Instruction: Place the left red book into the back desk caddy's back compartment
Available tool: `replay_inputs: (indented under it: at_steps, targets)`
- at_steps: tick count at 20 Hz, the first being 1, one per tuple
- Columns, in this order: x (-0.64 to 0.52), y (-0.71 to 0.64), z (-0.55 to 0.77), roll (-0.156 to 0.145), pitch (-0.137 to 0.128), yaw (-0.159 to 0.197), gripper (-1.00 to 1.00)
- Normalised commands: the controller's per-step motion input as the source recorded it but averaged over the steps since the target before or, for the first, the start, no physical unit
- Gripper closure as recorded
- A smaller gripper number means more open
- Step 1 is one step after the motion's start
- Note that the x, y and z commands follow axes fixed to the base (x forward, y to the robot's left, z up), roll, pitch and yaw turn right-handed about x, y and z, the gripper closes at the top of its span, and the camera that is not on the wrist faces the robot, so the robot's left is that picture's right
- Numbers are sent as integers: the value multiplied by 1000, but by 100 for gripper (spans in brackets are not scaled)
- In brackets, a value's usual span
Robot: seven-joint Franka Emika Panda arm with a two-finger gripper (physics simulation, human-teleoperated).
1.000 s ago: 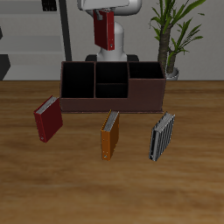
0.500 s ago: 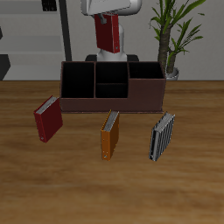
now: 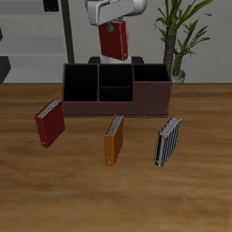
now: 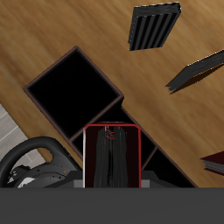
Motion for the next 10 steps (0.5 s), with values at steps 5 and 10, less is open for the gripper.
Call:
replay_inputs:
  at_steps: [5, 10]
  targets:
    - [36, 140, -167, 5, 19, 93, 100]
    - [-39, 120, -182, 7, 32, 75, 100]
